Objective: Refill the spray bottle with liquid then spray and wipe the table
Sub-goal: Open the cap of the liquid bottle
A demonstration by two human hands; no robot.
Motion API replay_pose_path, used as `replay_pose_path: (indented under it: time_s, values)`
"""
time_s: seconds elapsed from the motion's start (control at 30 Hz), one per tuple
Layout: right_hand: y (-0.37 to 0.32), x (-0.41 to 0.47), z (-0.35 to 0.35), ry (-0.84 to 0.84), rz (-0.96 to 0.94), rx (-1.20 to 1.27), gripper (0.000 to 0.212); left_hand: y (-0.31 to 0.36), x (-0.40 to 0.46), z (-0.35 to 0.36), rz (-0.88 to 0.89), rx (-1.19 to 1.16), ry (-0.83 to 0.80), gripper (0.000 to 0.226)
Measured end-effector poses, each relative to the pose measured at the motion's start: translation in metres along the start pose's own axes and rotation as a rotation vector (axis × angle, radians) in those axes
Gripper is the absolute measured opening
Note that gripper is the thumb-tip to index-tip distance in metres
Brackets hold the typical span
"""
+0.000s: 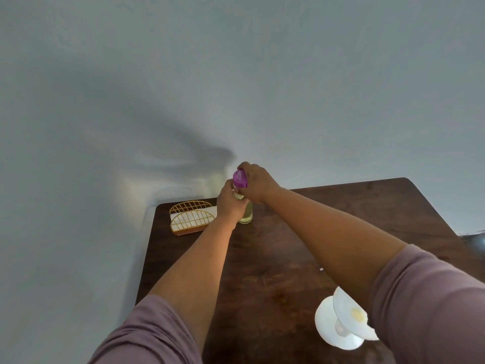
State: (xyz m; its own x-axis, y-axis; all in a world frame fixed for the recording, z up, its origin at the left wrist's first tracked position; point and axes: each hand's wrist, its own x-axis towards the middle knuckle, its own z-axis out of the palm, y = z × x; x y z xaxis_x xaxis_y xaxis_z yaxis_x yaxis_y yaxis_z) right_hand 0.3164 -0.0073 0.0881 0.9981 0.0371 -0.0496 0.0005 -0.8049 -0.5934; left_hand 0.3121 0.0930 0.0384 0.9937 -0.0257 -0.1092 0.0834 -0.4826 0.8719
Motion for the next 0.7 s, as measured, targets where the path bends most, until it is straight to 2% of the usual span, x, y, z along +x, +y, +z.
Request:
replay_pose_path:
  time_s: [0.27,0.47,0.7]
  values:
    - [-0.008,-0.029,-0.010,-0.040,-0.043,-0.025,0.058,0.001,-0.032,-0.009,0.038,0.005,0.002,0.046]
    - [-0.020,-0.090,-0.021,-0.109,-0.145,-0.063,0.055,-0.003,-0.098,-0.020,0.091,-0.034,0.021,0.042]
    - [-0.037,-0.177,-0.026,-0.184,-0.161,-0.106,0.054,-0.006,-0.191,-0.027,0.052,-0.037,-0.010,0.042]
